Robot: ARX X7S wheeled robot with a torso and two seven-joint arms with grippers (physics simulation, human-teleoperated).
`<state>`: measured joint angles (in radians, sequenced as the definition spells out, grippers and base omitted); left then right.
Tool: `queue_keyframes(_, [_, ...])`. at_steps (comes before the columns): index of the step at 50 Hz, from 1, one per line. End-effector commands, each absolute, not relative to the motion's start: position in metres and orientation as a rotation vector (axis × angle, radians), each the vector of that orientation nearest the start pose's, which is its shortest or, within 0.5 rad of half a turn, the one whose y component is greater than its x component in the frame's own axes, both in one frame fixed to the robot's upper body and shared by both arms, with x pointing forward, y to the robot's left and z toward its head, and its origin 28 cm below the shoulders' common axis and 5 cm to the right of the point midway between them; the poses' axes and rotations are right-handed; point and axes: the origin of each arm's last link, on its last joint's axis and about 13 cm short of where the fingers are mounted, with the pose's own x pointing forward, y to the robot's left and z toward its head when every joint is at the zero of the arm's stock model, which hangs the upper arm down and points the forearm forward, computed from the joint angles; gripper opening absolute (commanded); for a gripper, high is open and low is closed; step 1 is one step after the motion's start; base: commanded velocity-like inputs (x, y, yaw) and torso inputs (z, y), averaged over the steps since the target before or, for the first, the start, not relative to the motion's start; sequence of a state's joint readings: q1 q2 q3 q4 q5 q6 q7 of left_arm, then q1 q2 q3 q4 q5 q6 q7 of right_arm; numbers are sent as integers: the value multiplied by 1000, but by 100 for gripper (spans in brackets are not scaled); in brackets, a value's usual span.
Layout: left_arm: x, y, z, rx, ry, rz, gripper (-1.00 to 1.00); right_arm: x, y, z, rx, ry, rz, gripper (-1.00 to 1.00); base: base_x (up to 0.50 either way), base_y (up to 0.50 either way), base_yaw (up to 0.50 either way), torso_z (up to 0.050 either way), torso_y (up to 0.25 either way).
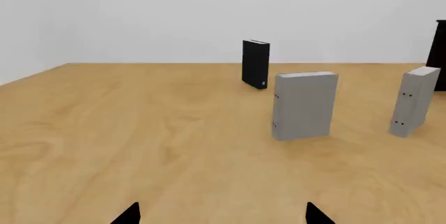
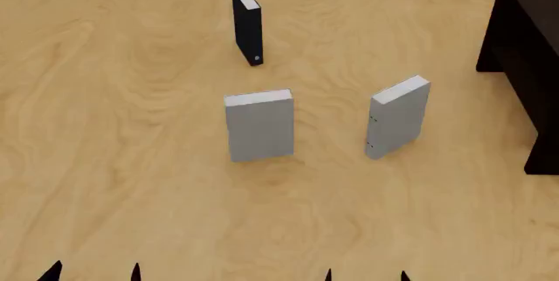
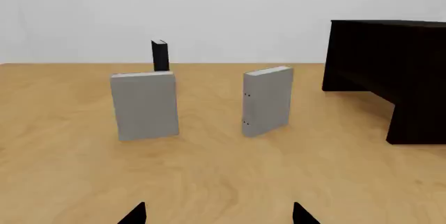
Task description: Pick up the book on the right and place it on the cabinet shelf.
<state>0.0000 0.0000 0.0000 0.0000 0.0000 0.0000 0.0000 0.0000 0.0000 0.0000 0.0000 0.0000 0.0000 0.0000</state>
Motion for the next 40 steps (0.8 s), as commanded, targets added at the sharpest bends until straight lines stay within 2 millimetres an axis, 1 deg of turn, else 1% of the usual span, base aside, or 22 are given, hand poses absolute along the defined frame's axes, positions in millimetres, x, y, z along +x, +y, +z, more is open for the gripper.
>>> queue_keyframes(1, [210, 210, 14, 0, 0, 15, 100, 206, -91, 9, 17, 17, 0, 100, 0, 0, 0, 0, 0])
queue_keyframes(2, [211, 205, 13, 0, 2, 0, 100, 210, -96, 13, 1, 2, 0, 100, 0, 0, 0, 0, 0])
queue_keyframes(13, [211, 205, 14, 3, 8, 0, 100, 211, -97, 14, 3, 14, -1, 100, 0, 0, 0, 0, 0])
queue_keyframes(15, [210, 206, 17, 20, 4, 5, 100, 212, -97, 17, 0, 17, 3, 100, 0, 0, 0, 0, 0])
queue_keyframes(18, [213, 208, 26, -10, -9, 35, 100, 213, -97, 23, -18, 7, -1, 100, 0, 0, 0, 0, 0])
queue_keyframes(20, [215, 209, 36, -35, -34, 39, 100, 216, -100, 29, -28, -10, -21, 100, 0, 0, 0, 0, 0])
queue_keyframes(23, [220, 210, 51, -26, -75, 32, 100, 222, -102, 40, -73, -33, -32, 100, 0, 0, 0, 0, 0])
queue_keyframes(25, [225, 210, 64, -35, -104, 25, 100, 225, -104, 51, -74, -48, -24, 100, 0, 0, 0, 0, 0])
queue_keyframes(26, [226, 210, 67, -38, -109, 24, 100, 227, -105, 56, -80, -59, -27, 100, 0, 0, 0, 0, 0])
queue_keyframes(27, [229, 210, 78, -42, -136, 19, 100, 229, -106, 62, -79, -67, -29, 100, 0, 0, 0, 0, 0])
queue_keyframes(28, [229, 210, 78, -42, -136, 19, 100, 230, -106, 64, -77, -70, -28, 100, 0, 0, 0, 0, 0])
queue_keyframes(29, [233, 210, 86, -34, -158, 8, 100, 232, -107, 68, -75, -76, -28, 100, 0, 0, 0, 0, 0])
queue_keyframes(30, [237, 210, 94, -21, -177, -3, 100, 234, -108, 74, -71, -93, -31, 100, 0, 0, 0, 0, 0])
queue_keyframes(31, [245, 210, 113, -24, -223, -18, 100, 240, -110, 89, -108, -127, -32, 100, 0, 0, 0, 0, 0])
queue_keyframes(32, [246, 211, 118, -31, -229, -22, 100, 241, -111, 94, -114, -141, -32, 100, 0, 0, 0, 0, 0])
queue_keyframes(35, [254, 212, 145, -48, -274, -40, 100, 246, -113, 120, -113, -186, -19, 100, 0, 0, 0, 0, 0])
queue_keyframes(36, [255, 213, 150, -46, -292, -42, 100, 247, -113, 125, -116, -194, -19, 100, 0, 0, 0, 0, 0])
queue_keyframes(37, [257, 213, 163, -35, -313, -48, 100, 248, -115, 136, -140, -217, -18, 100, 0, 0, 0, 0, 0])
queue_keyframes(38, [257, 213, 168, -34, -321, -49, 100, 249, -116, 142, -142, -228, -19, 100, 0, 0, 0, 0, 0])
queue_keyframes(40, [258, 214, 184, -41, -347, -65, 100, 251, -118, 154, -147, -241, -17, 100, 0, 0, 0, 0, 0])
